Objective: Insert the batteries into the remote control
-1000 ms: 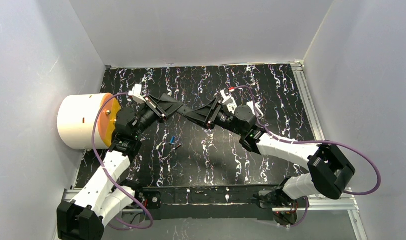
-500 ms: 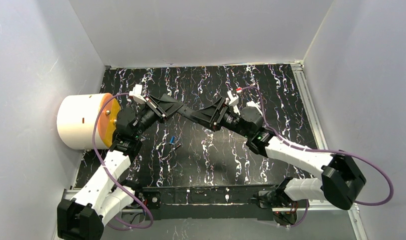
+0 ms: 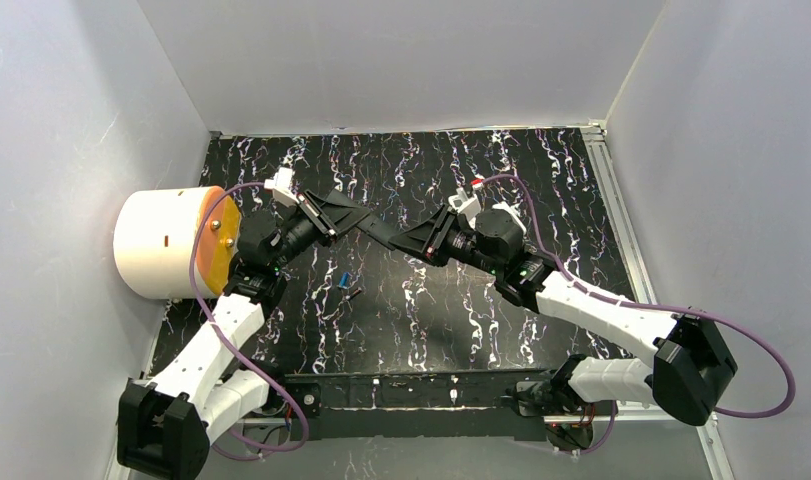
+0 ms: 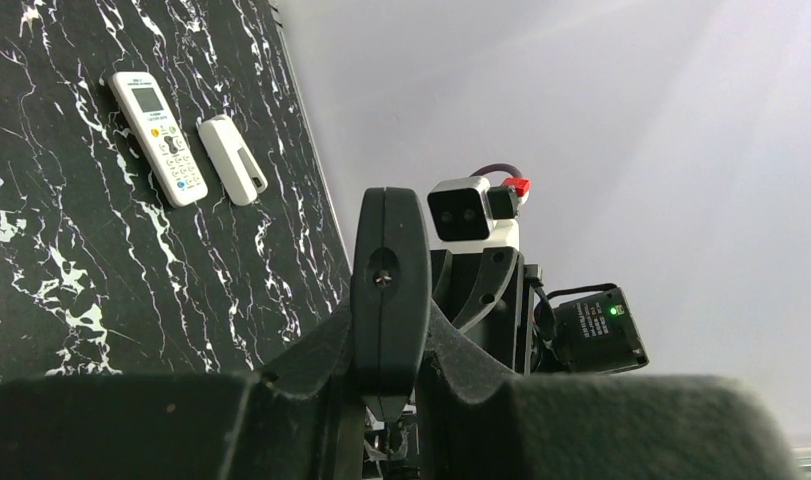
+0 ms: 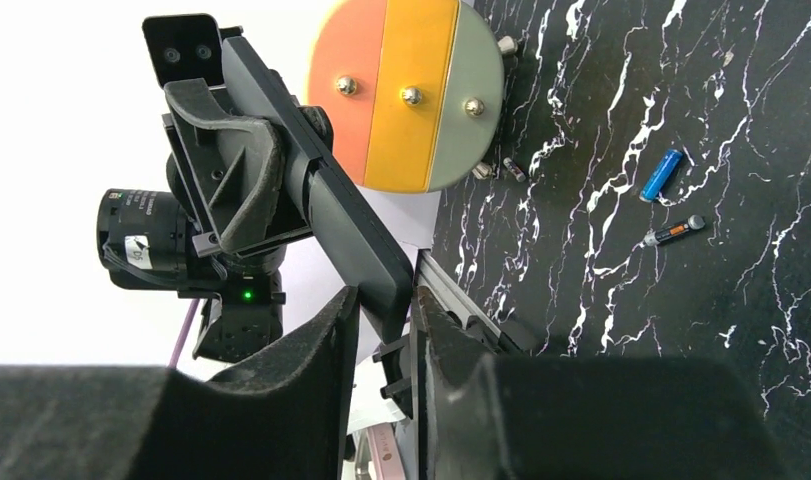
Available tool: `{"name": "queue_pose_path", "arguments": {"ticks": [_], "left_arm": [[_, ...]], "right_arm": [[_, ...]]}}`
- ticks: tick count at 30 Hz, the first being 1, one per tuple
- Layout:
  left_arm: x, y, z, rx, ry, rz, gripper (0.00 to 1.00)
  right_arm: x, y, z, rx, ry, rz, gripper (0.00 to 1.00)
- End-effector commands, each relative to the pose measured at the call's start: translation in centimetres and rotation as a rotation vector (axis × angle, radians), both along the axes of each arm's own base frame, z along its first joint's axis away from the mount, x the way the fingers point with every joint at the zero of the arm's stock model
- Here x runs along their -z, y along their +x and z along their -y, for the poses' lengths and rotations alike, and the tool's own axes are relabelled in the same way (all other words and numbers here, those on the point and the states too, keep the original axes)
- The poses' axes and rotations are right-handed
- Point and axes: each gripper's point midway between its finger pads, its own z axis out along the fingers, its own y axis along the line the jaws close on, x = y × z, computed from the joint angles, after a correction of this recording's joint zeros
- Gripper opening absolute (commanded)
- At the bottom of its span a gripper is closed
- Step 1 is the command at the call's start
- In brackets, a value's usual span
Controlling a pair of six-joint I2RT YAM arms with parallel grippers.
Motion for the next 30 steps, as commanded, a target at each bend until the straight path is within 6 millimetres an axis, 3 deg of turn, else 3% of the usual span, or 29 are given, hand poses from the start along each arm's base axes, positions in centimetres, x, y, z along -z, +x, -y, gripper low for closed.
{"name": "queue_pose_path", "arguments": {"ticks": [1,8,15,30], "left_arm": [[-3.1,-0.7,0.3,0.042,0.0,0.117,0.0],[-2.6,-0.7,0.3,0.041,0.018,0.121,0.0],[-1.0,-0.7,0.3,0.062,0.151,0.218,0.0],[1.8,-0.3,0.3,0.084,0.245,0.196,0.0]], "right_arm": [[-1.1,0.5,0.1,0.016,-0.001,0.012,0.29],[-1.8,0.4,0.3,0.018,0.017,0.008,0.14],[-0.7,0.1,0.3,-0.005,-0.057,-0.067,0.04],[-1.9,1.0,0.7,0.049,0.026,0.03,0.01]]}}
